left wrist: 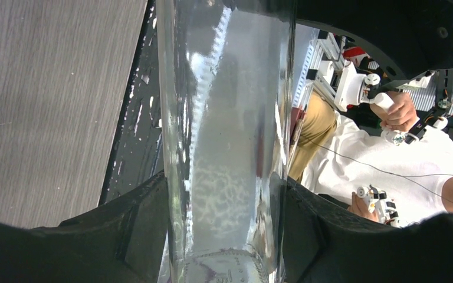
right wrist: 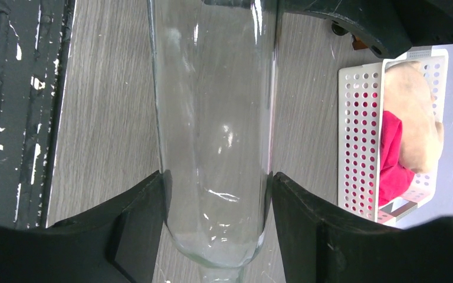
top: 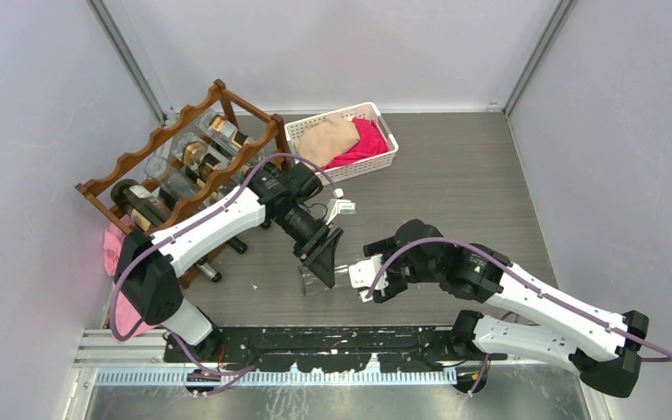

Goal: Put the wine bottle on the wine rack
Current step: Pick up the wine bottle from the center of the board.

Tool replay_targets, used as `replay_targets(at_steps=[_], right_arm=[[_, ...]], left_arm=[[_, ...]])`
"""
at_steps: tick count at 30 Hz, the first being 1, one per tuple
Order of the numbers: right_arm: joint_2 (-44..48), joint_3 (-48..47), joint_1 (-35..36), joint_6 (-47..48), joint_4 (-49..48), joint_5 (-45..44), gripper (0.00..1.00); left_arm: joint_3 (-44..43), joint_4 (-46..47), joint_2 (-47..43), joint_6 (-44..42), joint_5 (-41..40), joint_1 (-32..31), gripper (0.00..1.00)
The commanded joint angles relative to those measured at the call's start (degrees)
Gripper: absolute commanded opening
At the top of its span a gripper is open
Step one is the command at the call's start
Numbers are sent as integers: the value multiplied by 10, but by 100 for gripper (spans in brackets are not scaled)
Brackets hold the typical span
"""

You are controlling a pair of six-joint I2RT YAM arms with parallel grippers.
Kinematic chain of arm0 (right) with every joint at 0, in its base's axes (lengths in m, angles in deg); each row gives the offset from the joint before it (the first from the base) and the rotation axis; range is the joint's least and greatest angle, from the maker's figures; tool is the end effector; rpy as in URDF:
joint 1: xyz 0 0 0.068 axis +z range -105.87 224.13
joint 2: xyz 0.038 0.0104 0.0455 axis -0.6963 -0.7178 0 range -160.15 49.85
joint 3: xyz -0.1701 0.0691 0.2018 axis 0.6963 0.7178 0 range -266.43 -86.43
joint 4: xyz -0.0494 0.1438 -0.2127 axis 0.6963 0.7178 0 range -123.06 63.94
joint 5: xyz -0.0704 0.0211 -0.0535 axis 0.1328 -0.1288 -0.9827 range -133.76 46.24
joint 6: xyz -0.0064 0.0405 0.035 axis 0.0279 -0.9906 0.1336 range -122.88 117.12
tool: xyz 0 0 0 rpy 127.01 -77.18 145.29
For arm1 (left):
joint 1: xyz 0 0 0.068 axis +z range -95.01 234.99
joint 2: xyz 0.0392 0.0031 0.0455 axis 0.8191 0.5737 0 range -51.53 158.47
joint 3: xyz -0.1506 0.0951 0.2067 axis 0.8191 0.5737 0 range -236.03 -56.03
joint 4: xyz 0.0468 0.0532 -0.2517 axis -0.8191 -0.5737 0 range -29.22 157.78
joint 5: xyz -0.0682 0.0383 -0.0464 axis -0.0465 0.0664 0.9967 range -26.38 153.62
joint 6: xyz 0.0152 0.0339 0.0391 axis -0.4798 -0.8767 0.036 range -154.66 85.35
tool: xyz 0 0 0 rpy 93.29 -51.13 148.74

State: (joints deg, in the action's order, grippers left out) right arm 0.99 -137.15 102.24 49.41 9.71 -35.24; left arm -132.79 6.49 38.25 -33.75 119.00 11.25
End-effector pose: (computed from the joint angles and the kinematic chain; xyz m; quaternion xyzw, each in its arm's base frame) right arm 0.0863 0.1487 0.3088 -0.7625 0.4924 0.0885 0.4103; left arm 0.1941 -0.2262 0.2900 -0.3793 -0.7935 0.4717 0.0631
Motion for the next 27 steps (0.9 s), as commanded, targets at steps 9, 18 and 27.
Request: replay_targets(at_steps=[9, 18, 27], right_arm=[[37, -18, 0, -51, -28, -12, 1], [53, -19, 0, -69, -5, -12, 1], [95, -10, 1, -90, -11, -13, 1]], left_arm=[[2, 19, -31, -11, -33, -1, 74], [5, 50, -50, 7, -60, 5, 81], [10, 68, -79, 25, -133, 14, 87]])
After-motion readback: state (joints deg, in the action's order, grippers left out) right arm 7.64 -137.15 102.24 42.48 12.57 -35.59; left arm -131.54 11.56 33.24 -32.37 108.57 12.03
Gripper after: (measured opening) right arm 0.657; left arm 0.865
